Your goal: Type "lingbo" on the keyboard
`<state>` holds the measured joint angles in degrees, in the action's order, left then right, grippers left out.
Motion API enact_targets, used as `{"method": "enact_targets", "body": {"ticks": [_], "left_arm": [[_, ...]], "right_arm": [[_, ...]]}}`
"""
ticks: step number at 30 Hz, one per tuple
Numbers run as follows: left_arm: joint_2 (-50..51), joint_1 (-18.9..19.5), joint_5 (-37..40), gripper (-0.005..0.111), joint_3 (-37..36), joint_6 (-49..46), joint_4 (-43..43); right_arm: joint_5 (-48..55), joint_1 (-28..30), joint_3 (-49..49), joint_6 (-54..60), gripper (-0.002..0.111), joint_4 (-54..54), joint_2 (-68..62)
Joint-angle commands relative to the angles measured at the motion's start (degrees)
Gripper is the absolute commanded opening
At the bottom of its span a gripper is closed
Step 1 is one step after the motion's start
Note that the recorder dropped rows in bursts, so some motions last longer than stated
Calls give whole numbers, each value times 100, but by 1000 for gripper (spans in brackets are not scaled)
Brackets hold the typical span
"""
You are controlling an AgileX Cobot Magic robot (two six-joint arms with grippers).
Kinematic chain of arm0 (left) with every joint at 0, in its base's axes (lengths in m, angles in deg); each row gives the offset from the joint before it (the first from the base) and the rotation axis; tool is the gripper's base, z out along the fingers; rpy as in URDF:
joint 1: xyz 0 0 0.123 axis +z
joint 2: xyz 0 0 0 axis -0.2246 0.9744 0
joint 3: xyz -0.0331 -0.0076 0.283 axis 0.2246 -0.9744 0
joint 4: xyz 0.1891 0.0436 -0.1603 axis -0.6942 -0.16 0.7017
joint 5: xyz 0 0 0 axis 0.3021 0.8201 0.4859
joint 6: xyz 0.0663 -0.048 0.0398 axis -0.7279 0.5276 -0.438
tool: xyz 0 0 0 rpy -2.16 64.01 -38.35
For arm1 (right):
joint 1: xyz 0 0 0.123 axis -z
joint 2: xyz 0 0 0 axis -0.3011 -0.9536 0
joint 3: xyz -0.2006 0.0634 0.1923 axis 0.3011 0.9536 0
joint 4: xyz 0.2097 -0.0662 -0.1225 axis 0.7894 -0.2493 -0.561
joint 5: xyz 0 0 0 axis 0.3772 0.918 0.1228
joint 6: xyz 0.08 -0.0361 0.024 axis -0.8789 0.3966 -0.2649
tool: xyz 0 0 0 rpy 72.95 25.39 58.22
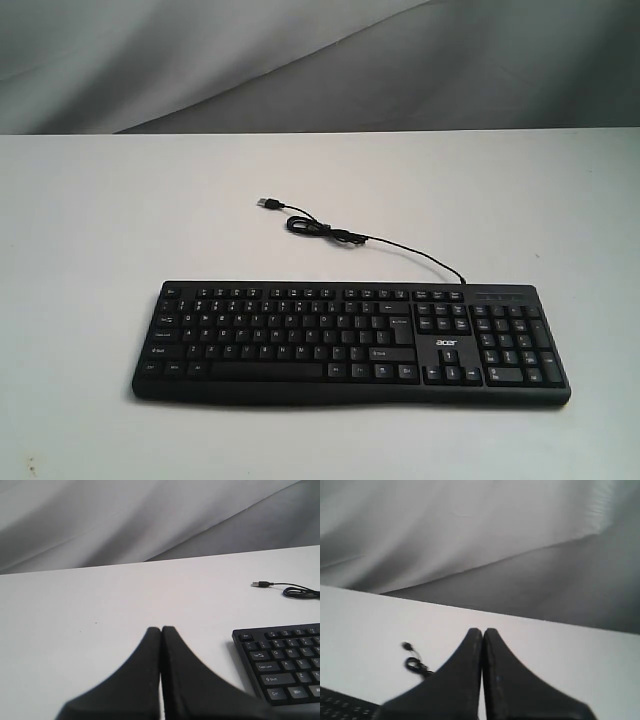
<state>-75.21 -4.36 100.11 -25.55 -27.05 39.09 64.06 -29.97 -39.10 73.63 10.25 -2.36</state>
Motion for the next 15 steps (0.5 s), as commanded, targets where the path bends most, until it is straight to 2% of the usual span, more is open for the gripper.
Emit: {"method": "enact_targets", "body": {"ticks": [1, 6, 11, 15], "left_arm": [[-15, 11, -26, 1, -25, 23, 46], [-15, 11, -26, 1, -25, 23, 46], [-15, 11, -26, 1, -25, 23, 46], [-15, 11, -26, 1, -25, 23, 46]], "right_arm": [[-421, 1128, 1284, -32, 0, 298, 1210], [-605, 1763, 2253, -175, 0, 298, 2539], [-460, 1776, 2571, -112, 0, -45, 3342], [-41, 1776, 2580, -112, 0, -213, 3498]]}}
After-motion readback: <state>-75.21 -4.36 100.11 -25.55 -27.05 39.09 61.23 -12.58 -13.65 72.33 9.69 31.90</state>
